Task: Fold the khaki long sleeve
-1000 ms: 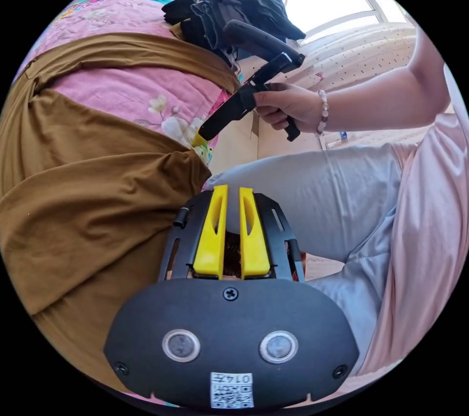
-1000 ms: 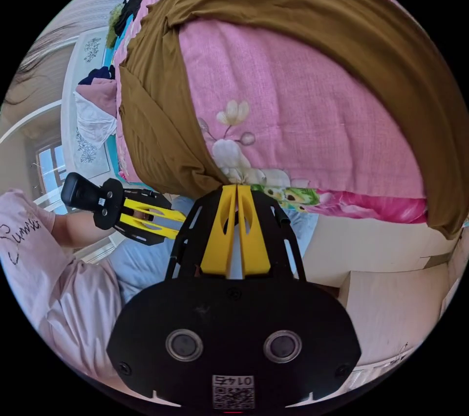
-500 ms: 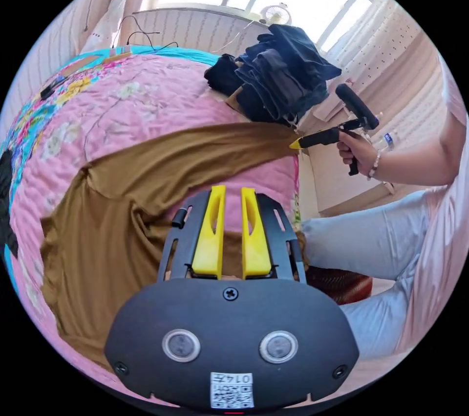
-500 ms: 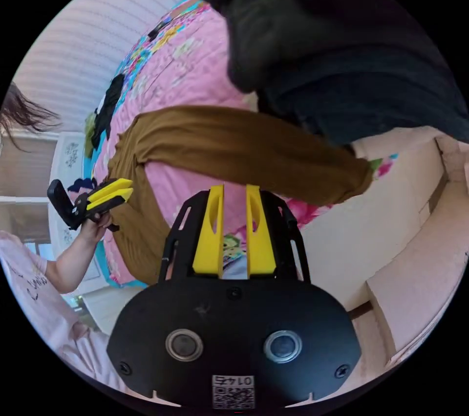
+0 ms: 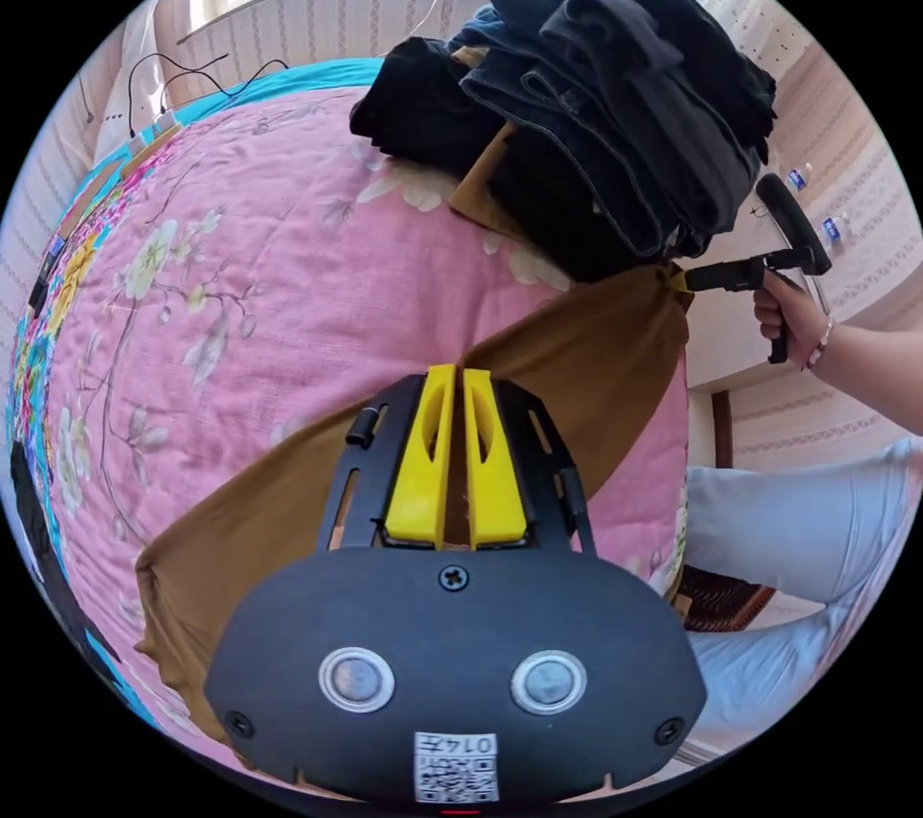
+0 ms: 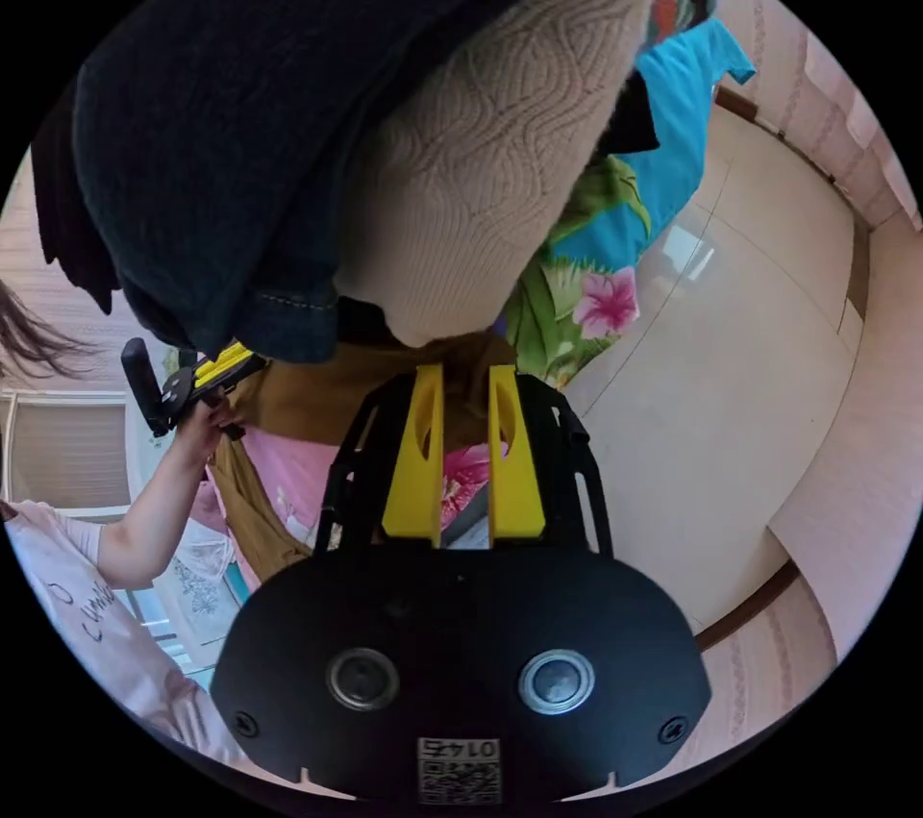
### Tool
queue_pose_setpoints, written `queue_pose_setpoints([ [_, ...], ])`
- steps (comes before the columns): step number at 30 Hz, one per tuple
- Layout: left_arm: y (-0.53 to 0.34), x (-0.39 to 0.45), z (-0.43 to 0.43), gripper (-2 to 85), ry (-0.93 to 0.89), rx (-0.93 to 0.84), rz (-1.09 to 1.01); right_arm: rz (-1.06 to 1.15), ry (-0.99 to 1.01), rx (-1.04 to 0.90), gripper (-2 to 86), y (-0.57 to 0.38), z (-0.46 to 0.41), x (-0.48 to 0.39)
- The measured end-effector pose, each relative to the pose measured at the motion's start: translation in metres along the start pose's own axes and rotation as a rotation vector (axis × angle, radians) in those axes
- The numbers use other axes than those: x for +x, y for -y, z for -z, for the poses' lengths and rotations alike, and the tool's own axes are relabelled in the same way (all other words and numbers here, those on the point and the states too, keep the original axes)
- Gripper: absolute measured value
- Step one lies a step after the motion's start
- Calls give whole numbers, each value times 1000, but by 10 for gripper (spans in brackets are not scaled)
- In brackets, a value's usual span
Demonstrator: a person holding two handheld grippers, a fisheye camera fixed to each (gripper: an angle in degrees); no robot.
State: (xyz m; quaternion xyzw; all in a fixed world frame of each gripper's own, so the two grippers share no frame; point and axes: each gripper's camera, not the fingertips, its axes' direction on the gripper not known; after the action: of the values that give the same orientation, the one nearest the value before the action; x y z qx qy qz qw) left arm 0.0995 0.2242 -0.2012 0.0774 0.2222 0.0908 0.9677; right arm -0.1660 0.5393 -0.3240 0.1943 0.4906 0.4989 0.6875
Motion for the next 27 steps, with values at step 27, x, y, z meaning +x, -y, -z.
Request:
queue_pose_setpoints([
  [27, -466, -98, 212, -4, 127, 277, 926, 1397, 362, -1076, 17, -270, -198, -458],
])
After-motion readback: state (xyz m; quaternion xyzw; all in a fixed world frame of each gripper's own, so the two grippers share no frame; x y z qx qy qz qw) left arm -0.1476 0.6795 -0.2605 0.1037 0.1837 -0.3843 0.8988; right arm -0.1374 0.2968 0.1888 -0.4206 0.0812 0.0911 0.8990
